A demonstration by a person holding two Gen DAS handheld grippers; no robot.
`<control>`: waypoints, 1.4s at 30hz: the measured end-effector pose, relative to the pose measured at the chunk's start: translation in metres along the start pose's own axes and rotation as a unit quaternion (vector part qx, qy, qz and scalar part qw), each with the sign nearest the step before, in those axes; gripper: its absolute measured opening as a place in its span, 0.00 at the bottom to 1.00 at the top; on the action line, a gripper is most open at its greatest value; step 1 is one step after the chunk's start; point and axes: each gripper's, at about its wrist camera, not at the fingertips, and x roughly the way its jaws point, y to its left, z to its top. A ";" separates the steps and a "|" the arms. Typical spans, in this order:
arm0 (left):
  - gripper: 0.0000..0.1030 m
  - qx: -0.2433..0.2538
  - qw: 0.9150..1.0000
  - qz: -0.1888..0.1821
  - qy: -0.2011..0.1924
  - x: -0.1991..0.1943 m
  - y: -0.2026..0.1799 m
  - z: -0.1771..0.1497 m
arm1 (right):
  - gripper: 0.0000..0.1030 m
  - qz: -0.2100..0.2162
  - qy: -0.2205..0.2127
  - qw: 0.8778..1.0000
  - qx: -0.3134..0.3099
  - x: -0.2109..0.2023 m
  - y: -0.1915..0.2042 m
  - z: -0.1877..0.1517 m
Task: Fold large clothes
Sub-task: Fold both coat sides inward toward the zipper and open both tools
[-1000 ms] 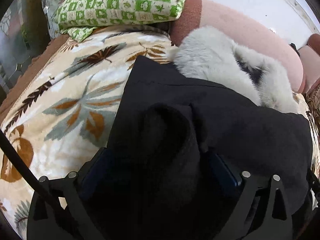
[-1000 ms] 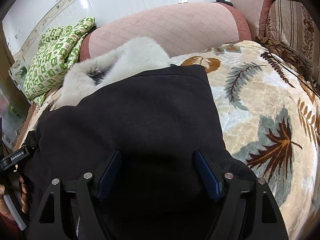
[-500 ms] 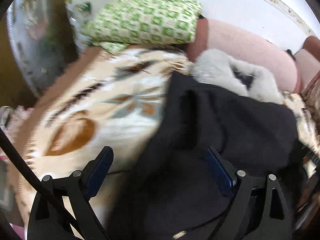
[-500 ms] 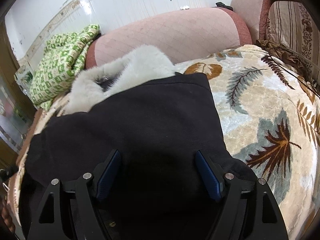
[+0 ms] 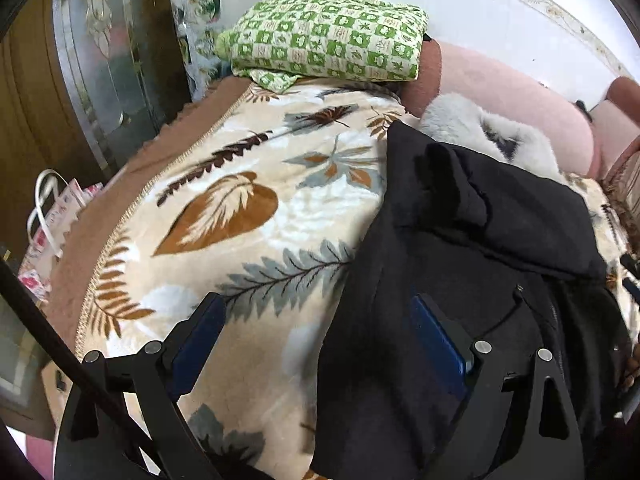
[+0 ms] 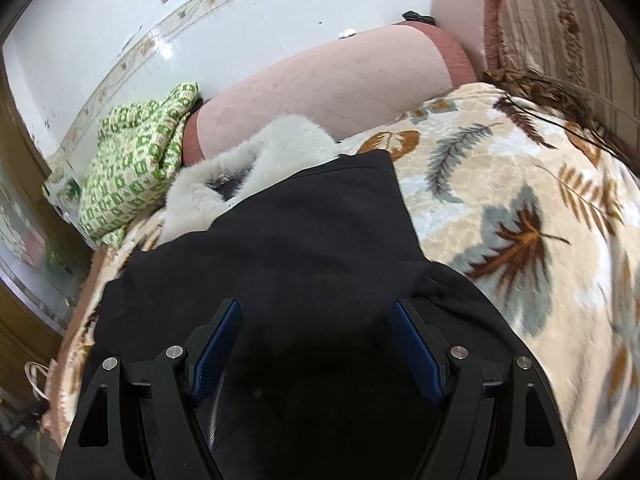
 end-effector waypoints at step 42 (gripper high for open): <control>0.71 -0.055 0.952 -0.274 0.128 0.060 -0.009 -0.058 | 0.84 0.121 0.189 0.966 0.126 -0.060 -0.094 -0.110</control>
